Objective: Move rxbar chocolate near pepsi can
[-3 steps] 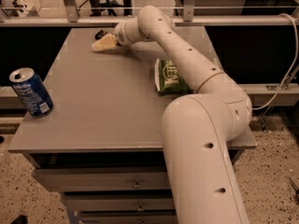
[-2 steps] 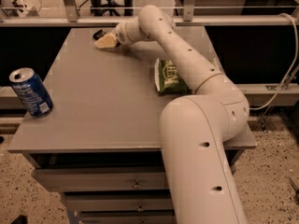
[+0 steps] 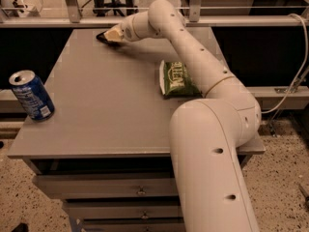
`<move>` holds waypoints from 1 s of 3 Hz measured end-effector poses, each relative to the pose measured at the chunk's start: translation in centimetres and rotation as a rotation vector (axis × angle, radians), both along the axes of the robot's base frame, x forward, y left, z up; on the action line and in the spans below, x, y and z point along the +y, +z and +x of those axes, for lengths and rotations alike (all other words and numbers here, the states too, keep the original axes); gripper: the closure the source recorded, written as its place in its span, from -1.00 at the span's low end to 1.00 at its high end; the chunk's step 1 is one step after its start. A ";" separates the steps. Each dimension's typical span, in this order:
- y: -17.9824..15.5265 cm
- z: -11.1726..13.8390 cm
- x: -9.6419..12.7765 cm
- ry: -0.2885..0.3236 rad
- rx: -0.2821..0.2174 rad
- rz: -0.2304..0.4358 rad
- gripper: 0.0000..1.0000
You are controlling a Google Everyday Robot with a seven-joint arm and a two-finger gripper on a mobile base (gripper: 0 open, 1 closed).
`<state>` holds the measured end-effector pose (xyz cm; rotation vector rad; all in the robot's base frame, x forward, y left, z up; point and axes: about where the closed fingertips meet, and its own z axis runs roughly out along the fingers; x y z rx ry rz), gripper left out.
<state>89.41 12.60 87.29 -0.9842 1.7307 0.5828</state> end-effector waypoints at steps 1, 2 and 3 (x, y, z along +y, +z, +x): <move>1.3 -1.9 0.2 0.050 -0.013 0.010 1.00; 1.6 -4.3 0.2 0.094 0.001 0.016 1.00; 1.4 -6.0 -0.4 0.113 0.012 0.012 0.63</move>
Offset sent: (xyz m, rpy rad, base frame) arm -0.0771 -0.0070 0.0192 0.0207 0.0127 0.1344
